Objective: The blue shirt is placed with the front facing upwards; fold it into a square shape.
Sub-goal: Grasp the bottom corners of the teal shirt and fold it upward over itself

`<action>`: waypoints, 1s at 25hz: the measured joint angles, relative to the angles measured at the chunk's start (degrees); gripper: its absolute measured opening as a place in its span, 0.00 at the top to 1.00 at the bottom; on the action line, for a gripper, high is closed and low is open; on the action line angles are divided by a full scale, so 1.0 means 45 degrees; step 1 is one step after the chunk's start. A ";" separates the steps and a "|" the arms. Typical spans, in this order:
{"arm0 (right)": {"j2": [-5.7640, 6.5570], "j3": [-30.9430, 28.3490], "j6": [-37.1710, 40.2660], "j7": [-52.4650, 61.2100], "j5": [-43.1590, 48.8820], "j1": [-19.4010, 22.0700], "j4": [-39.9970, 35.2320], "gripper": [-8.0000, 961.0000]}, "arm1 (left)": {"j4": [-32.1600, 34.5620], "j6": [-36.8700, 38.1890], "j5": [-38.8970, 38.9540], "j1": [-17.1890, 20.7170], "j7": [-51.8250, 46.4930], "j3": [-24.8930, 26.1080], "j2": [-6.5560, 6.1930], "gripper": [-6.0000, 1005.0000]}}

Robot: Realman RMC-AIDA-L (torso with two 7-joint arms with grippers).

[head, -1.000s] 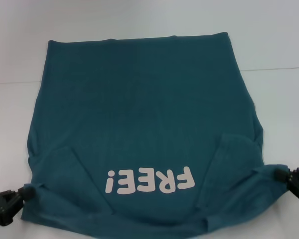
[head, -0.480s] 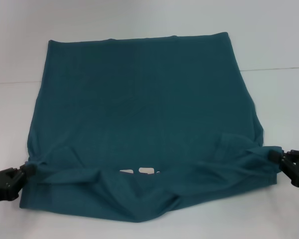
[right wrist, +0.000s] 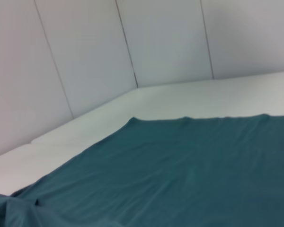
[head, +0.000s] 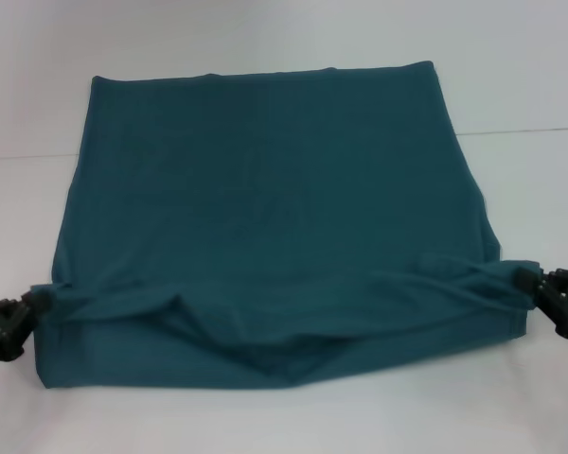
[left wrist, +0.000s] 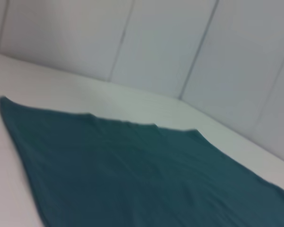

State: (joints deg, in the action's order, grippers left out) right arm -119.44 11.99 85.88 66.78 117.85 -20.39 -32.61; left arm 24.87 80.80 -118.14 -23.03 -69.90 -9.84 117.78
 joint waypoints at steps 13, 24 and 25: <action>-0.0019 0.0118 -0.1084 -0.0453 -0.0359 -0.0788 0.0377 0.95 | -0.0649 -0.0927 0.1360 -0.0077 0.0869 0.0018 0.0012 0.98; -0.0004 0.0046 -0.2036 -0.0808 -0.0746 -0.1134 0.0567 0.95 | -0.0862 -0.1960 0.2008 -0.0656 0.1078 -0.0050 0.0028 0.98; -0.0003 0.0044 -0.2084 -0.0866 -0.0830 -0.1144 0.0580 0.95 | -0.0906 -0.2085 0.2010 -0.0714 0.1123 -0.0069 0.0036 0.98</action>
State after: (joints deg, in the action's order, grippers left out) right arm -119.45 12.18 76.50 62.88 114.11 -25.54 -30.00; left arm 20.80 71.42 -109.09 -26.24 -64.85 -10.15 117.94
